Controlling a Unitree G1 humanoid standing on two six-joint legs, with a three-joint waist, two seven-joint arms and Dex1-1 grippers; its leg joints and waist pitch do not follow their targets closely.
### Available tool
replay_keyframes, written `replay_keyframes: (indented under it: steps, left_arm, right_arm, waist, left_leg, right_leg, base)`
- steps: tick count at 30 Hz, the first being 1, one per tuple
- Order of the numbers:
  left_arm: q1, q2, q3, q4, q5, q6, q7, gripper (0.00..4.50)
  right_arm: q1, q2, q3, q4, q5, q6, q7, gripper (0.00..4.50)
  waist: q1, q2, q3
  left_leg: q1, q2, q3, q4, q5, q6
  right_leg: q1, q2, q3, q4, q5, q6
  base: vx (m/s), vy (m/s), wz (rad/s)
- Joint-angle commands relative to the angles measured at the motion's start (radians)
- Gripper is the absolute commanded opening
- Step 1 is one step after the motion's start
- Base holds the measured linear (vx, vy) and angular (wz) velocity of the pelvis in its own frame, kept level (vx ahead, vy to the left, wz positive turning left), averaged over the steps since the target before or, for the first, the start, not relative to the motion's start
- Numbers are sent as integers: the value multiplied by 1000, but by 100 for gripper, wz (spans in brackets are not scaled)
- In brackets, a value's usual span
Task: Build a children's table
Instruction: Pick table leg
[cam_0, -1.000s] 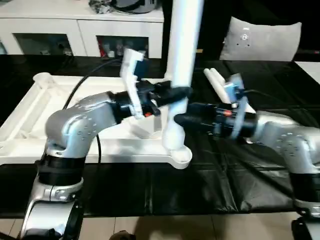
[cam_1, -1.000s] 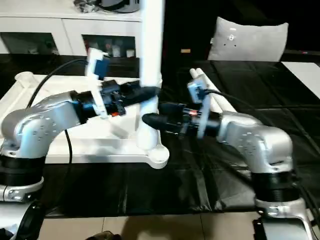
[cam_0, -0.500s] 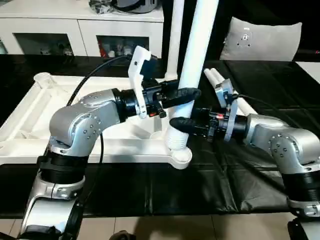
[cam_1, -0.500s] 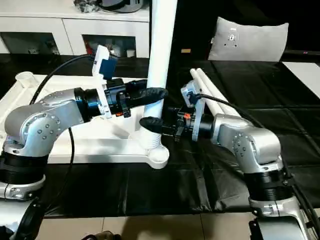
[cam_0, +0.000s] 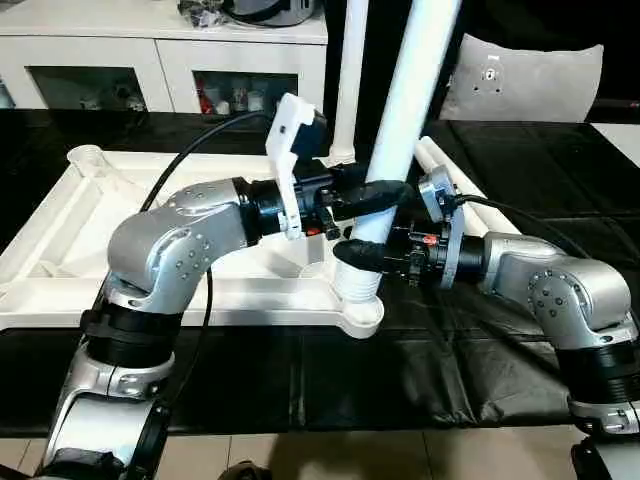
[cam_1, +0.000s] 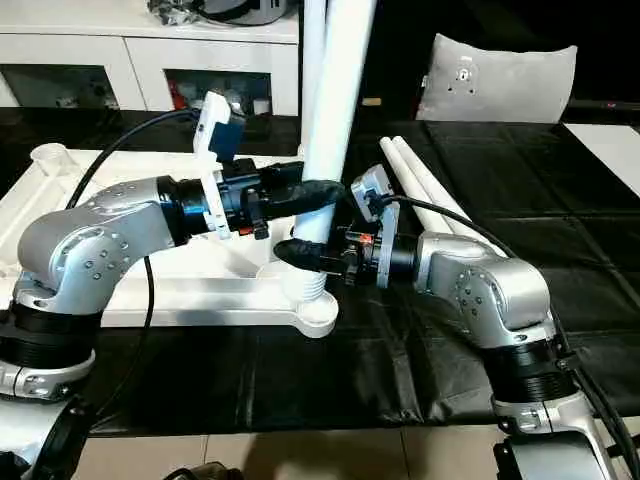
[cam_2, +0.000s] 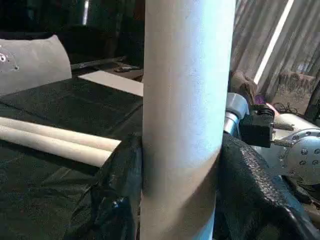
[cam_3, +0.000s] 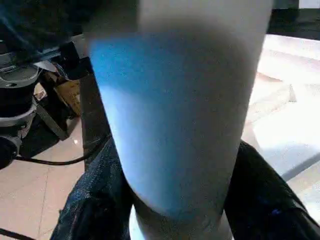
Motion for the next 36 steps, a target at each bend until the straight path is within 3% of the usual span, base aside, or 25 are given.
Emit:
replay_keyframes:
  steps: [1,11,14,17,28,32,36]
  left_arm:
    - [-24,9,-15,-27,2,-10,-24,187]
    - [-23,9,-15,-34,6,-13,-23,186]
    - [-14,8,-18,-51,7,-8,-8,186]
    - [9,6,-19,-94,-46,16,-47,256]
    - [53,38,-82,-175,-73,14,-150,353]
    - [78,7,-50,-192,-144,4,-195,390]
    - [90,-69,33,-146,-211,-5,-148,429]
  right_arm:
    - [-19,-3,-10,0,3,-3,2,202]
    - [-9,3,-10,-10,8,0,4,198]
    - [2,10,-9,-15,2,-5,-6,197]
    - [18,14,-7,-27,0,-7,-16,196]
    - [61,22,12,-56,-22,-16,-36,194]
    - [73,26,9,-61,-22,-18,-46,194]
    - [87,33,-1,-78,-13,-10,-66,194]
  waist:
    - [2,-5,-77]
    - [3,-5,-76]
    - [3,2,-77]
    - [2,0,-76]
    - [-1,3,-73]
    - [-3,-6,-75]
    - [-3,2,-74]
  left_leg:
    - [32,51,-20,-64,-137,-15]
    - [33,51,-20,-65,-144,-18]
    - [34,52,-22,-65,-145,-21]
    - [34,52,-21,-66,-150,-24]
    - [37,53,-23,-71,-193,-45]
    - [34,51,-20,-68,-171,-38]
    - [35,50,-19,-67,-170,-30]
  right_leg:
    - [39,-75,40,-72,-105,-221]
    - [38,-75,41,-73,-122,-218]
    - [37,-75,40,-71,-118,-219]
    - [38,-75,40,-71,-107,-223]
    - [33,-74,42,-77,-168,-203]
    - [36,-74,43,-75,-147,-205]
    - [34,-74,43,-76,-142,-214]
  base:
    - [0,0,0]
    - [0,0,0]
    - [0,0,0]
    - [0,0,0]
    - [0,0,0]
    - [0,0,0]
    - [0,0,0]
